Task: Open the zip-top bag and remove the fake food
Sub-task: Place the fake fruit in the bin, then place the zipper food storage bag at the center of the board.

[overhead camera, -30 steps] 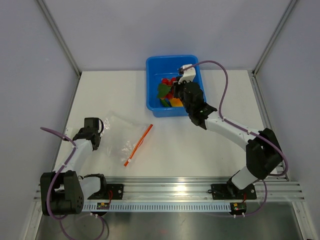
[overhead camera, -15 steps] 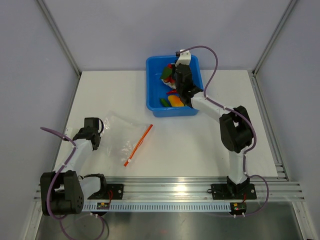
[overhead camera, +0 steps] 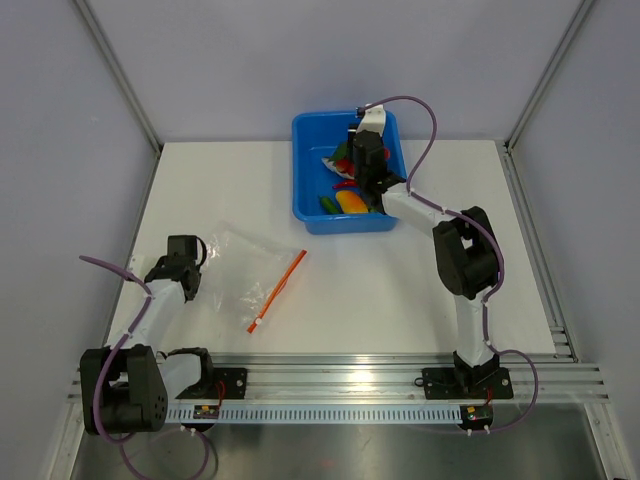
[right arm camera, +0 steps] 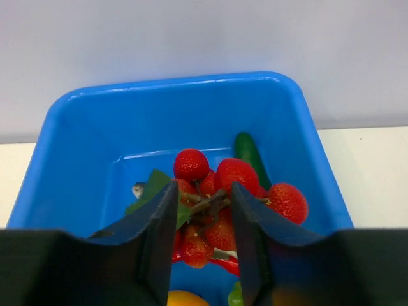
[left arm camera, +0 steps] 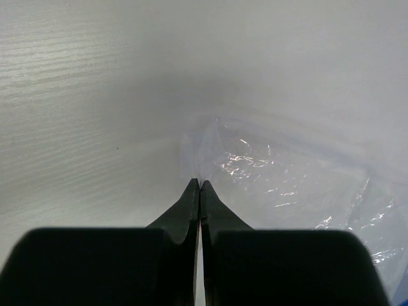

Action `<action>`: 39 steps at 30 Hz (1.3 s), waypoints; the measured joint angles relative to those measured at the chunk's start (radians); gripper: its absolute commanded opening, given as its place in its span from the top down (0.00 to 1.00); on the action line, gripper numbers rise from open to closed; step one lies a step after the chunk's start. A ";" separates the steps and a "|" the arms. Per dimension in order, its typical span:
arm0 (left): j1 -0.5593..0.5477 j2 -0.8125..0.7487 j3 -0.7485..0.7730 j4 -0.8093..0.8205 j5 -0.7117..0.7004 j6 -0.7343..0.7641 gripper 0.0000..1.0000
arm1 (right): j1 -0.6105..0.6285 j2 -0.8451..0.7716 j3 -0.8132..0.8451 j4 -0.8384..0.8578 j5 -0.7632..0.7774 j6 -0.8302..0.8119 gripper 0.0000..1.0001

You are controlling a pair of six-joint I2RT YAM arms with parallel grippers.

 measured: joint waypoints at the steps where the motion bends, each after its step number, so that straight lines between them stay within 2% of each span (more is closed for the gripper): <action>1: 0.000 0.000 0.000 0.001 0.000 0.000 1.00 | 0.000 0.000 0.000 0.001 -0.003 0.005 0.46; 4: 0.000 0.000 0.000 0.002 0.000 0.000 1.00 | -0.001 0.000 -0.003 0.004 -0.006 0.003 0.36; 10: 0.001 0.000 0.000 0.002 0.000 0.000 1.00 | -0.001 -0.008 -0.016 -0.005 -0.024 0.004 0.30; 16: 0.001 0.000 0.000 0.002 0.000 0.000 1.00 | -0.001 -0.142 -0.089 -0.135 -0.070 0.046 0.16; 21: 0.005 -0.016 0.000 -0.011 -0.001 -0.017 1.00 | -0.002 -0.384 -0.184 -0.258 -0.116 0.163 0.16; 25: 0.006 -0.047 -0.003 -0.006 0.005 -0.066 1.00 | -0.002 -0.585 -0.330 -0.275 -0.185 0.240 0.15; 30: 0.006 -0.042 -0.003 0.036 0.035 -0.154 1.00 | 0.000 -0.710 -0.436 -0.344 -0.269 0.323 0.13; 34: 0.006 0.018 0.019 0.050 0.030 -0.227 1.00 | 0.003 -0.808 -0.557 -0.378 -0.346 0.385 0.13; 39: 0.013 0.163 0.164 0.050 -0.023 -0.275 1.00 | 0.007 -0.853 -0.603 -0.399 -0.409 0.417 0.12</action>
